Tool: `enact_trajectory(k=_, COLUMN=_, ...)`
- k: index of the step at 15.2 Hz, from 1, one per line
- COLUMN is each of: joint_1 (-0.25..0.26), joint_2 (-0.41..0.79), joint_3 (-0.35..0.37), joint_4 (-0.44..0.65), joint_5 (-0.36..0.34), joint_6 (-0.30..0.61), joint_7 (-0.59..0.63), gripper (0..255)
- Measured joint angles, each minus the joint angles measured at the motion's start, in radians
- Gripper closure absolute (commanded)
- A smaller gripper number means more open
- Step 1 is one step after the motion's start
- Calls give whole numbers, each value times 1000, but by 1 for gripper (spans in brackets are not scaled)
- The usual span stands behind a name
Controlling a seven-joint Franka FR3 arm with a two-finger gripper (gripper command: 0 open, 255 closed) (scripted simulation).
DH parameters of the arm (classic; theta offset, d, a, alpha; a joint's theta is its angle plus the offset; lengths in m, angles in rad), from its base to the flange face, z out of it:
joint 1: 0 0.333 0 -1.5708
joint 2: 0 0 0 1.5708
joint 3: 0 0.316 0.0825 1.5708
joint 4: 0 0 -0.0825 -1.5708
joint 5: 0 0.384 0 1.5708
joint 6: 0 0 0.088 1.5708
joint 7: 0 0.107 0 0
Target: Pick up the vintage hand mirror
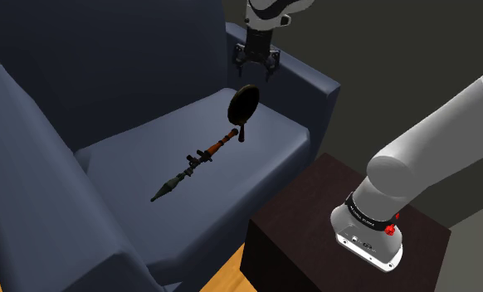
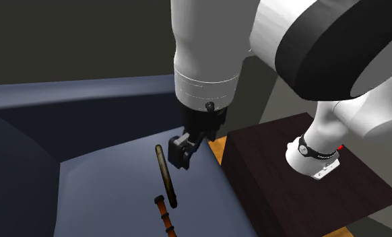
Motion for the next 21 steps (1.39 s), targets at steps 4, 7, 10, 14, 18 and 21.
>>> enact_trajectory(k=4, joint_1=-31, joint_2=144, joint_3=2, joint_4=69, joint_5=-8, joint_6=67, joint_7=189, gripper=0)
enact_trajectory(k=7, joint_1=-51, joint_2=231, joint_3=-12, joint_4=116, joint_5=-7, joint_6=103, joint_7=313, gripper=0)
enact_trajectory(k=10, joint_1=-61, joint_2=308, joint_3=-26, joint_4=156, joint_5=-9, joint_6=140, joint_7=404, gripper=0)
enact_trajectory(k=14, joint_1=-59, joint_2=343, joint_3=-29, joint_4=139, joint_5=-14, joint_6=191, joint_7=425, gripper=0)
enact_trajectory(k=18, joint_1=-59, joint_2=364, joint_3=-30, joint_4=118, joint_5=-19, joint_6=232, joint_7=428, gripper=255)
enact_trajectory(k=21, joint_1=-59, joint_2=364, joint_3=-30, joint_4=114, joint_5=-19, joint_6=237, joint_7=427, gripper=255)
